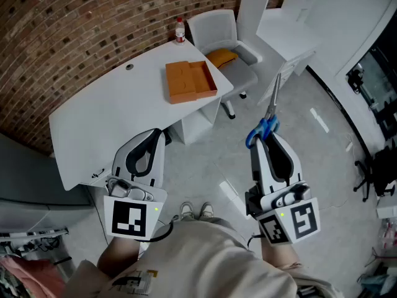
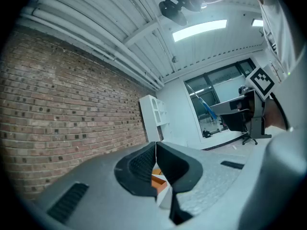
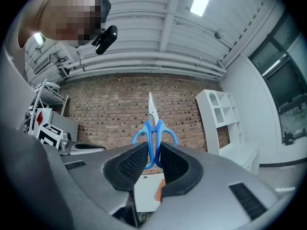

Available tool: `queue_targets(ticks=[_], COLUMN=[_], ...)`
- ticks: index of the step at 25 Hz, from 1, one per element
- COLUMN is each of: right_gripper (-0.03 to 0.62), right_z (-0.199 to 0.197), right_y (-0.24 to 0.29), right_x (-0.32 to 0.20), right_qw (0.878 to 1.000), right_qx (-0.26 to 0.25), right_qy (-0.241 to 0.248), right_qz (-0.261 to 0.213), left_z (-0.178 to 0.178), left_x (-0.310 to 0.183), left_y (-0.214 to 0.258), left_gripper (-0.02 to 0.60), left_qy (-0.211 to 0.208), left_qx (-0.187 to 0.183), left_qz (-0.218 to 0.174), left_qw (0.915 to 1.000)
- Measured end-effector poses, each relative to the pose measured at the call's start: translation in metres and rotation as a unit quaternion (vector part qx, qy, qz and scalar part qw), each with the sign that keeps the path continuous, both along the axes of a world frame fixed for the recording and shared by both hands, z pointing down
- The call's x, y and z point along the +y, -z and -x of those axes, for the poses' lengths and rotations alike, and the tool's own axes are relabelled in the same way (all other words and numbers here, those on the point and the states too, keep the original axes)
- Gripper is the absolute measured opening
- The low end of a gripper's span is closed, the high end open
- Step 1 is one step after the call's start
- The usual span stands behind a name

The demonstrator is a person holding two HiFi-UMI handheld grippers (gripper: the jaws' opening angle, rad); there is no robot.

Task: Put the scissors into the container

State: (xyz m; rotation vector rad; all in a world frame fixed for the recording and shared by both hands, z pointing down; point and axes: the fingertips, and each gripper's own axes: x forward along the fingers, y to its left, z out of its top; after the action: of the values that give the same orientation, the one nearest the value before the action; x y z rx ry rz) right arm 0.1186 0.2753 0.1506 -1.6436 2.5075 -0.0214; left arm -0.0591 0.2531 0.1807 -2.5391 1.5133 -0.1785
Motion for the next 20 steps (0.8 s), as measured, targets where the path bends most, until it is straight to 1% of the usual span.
queue_targets(ticks=[4,8,11,20], right_gripper=[0.078,0.078,0.078,0.08], right_z=[-0.008,-0.015,-0.019,-0.036], right_y=[0.002,0.002,0.002,-0.009], right_x=[-0.006,-0.012,-0.014,-0.013], right_qw=[1.0,1.0,1.0,1.0], right_qx=[-0.001,-0.006,-0.003,-0.002], right_qy=[0.002,0.001,0.005,0.024], right_qz=[-0.001,-0.004,-0.005,0.013], left_z=[-0.01,-0.014,-0.018,-0.043], left_x=[-0.003,-0.007,-0.009,-0.008], left_y=[0.001,0.002,0.003,-0.002], left_gripper=[0.011,0.011,0.011,0.011], left_qy=[-0.002,-0.001,-0.001,-0.002], left_qx=[-0.003,0.004,-0.001,-0.007], left_qz=[0.002,0.003,0.001,0.008], left_qw=[1.0,1.0,1.0,0.9999])
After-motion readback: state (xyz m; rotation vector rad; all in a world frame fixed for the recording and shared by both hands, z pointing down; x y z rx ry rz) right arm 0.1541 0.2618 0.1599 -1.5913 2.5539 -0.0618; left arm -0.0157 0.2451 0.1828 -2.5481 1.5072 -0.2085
